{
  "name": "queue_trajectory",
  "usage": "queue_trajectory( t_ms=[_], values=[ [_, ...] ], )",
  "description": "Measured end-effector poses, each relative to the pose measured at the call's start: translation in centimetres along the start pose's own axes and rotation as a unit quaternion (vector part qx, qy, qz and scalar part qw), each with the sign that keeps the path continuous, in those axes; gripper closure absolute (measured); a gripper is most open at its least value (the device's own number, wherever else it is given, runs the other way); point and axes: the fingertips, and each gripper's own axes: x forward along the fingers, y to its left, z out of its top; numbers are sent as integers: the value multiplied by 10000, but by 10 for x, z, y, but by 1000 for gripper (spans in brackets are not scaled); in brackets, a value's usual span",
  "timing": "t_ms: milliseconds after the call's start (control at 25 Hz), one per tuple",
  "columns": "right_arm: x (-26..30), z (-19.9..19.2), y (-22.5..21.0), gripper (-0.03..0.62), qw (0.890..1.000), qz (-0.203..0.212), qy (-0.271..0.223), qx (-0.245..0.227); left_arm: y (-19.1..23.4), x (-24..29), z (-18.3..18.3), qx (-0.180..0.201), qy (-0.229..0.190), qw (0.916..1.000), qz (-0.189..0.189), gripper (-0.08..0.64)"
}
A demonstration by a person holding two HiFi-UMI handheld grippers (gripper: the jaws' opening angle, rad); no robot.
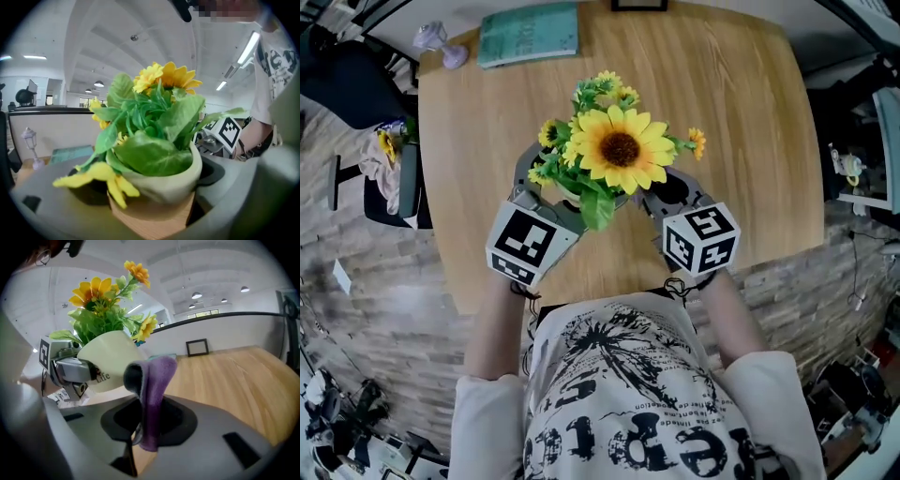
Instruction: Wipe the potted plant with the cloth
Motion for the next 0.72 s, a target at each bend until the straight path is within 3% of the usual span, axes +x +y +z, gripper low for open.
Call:
queue_trajectory(
  t_ms=[200,440,720],
  values=[
    [10,16,30,515,9946,439,26,-941,2,-10,14,103,-41,9996,253,28],
    [15,30,41,515,9849,738,-160,-1555,4,-13,22,-15,-96,9993,352,29],
    [6,51,56,517,9799,1038,-602,-1592,-3,-23,40,-196,-316,9990,241,29]
  ],
)
